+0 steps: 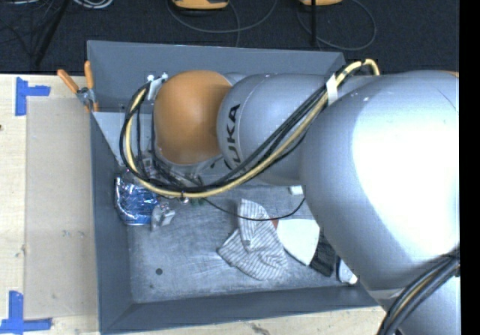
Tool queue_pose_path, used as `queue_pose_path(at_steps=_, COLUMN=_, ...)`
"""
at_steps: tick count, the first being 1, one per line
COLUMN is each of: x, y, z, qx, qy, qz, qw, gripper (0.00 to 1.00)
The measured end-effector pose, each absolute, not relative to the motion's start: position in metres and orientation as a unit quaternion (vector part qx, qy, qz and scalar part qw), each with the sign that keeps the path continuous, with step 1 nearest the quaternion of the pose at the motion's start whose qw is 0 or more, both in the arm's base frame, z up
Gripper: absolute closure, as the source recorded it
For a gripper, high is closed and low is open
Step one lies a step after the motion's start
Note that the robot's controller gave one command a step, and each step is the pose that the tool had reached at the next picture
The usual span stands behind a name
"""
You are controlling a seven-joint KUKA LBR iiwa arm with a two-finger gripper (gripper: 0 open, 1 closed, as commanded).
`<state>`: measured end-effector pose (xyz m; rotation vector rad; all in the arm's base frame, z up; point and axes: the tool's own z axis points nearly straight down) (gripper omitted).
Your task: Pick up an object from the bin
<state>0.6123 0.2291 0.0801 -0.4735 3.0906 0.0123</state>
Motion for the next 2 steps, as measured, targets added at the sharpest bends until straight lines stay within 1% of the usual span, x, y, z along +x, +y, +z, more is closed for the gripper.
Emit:
queue_pose_path(at_steps=1, x=0.612, y=0.229, z=0.080, qx=-0.151, qy=0.988, qz=0.004, qw=0.007, gripper=1.00)
queue_pose_path(at_steps=2, x=0.608, y=0.232, z=0.225, qx=-0.159, qy=0.987, qz=0.001, qw=0.003, gripper=1.00)
